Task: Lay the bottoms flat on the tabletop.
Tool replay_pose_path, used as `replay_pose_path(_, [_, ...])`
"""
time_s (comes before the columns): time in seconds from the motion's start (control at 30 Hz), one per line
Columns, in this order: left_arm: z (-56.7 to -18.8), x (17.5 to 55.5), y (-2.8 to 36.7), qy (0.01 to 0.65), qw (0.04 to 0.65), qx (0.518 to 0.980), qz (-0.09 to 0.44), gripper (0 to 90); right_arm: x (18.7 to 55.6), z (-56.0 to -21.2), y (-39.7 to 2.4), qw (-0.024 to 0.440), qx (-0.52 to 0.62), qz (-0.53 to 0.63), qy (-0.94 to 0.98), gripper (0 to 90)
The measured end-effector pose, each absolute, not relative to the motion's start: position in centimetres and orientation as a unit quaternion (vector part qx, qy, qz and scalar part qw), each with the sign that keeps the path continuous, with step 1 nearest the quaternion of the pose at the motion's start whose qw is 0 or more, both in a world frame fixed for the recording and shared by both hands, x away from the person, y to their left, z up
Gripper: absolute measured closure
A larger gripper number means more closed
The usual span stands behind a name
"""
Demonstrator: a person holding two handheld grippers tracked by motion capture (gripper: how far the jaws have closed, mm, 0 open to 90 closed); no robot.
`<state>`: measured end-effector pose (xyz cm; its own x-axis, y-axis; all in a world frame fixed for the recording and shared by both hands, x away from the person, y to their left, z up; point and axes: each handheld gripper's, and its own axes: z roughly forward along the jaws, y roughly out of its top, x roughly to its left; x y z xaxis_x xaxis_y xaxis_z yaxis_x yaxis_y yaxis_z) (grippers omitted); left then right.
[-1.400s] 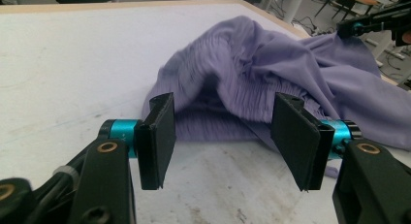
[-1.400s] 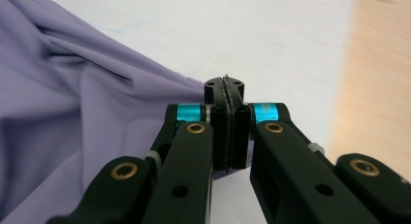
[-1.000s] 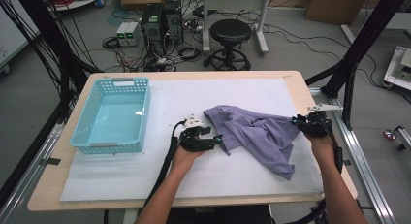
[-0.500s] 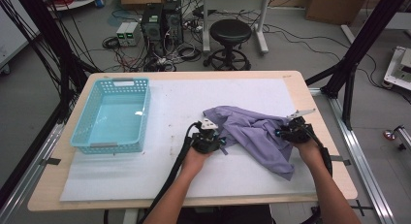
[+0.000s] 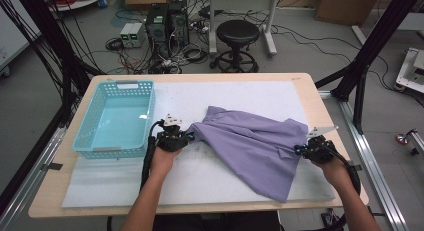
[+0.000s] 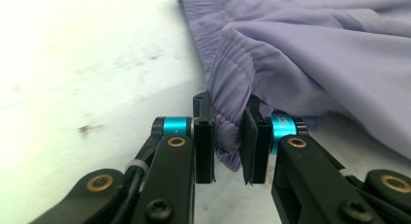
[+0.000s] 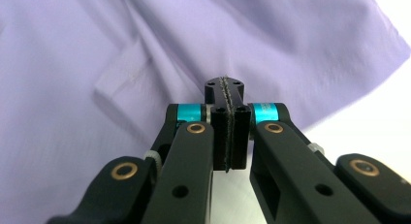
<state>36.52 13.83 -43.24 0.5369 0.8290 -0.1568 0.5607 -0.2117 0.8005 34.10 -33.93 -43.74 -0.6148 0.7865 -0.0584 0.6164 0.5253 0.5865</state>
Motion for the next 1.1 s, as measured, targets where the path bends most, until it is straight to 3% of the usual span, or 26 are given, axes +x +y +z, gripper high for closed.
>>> replay_pose_path(0.13, [-43.2,36.4,14.1,0.463,0.441,0.750,0.166,75.7,33.5,-43.0,-34.0,0.146,0.392,0.297,0.858,88.8])
replay_pose_path(0.17, [-43.3,36.4,14.1,0.462,0.443,0.750,0.166,73.6,33.7,-42.6,-33.8,0.154,0.395,0.318,0.848,70.5])
replay_pose_path(0.2, [-43.4,36.4,14.1,0.463,0.447,0.748,0.164,71.8,34.0,-42.3,-33.6,0.159,0.401,0.329,0.840,63.3])
replay_pose_path(0.3, [-43.7,36.3,14.1,0.471,0.448,0.743,0.160,65.8,35.5,-41.9,-32.2,0.191,0.399,0.355,0.824,47.7])
replay_pose_path(0.4, [-44.1,36.2,14.0,0.473,0.445,0.744,0.154,65.1,37.6,-42.6,-30.3,0.224,0.412,0.330,0.819,42.7])
replay_pose_path(0.57, [-44.3,36.1,14.0,0.469,0.450,0.745,0.150,64.8,40.6,-44.3,-28.5,0.214,0.419,0.319,0.823,46.9])
replay_pose_path(0.6, [-44.3,36.1,14.0,0.467,0.451,0.745,0.151,65.5,40.9,-44.6,-28.2,0.213,0.415,0.308,0.829,52.0])
replay_pose_path(0.73, [-44.2,36.0,14.2,0.458,0.462,0.743,0.155,74.5,41.3,-44.9,-28.1,0.190,0.402,0.298,0.845,89.9])
replay_pose_path(1.1, [-44.1,36.5,14.6,0.462,0.480,0.728,0.160,76.3,36.2,-44.2,-31.6,0.179,0.372,0.265,0.871,90.0])
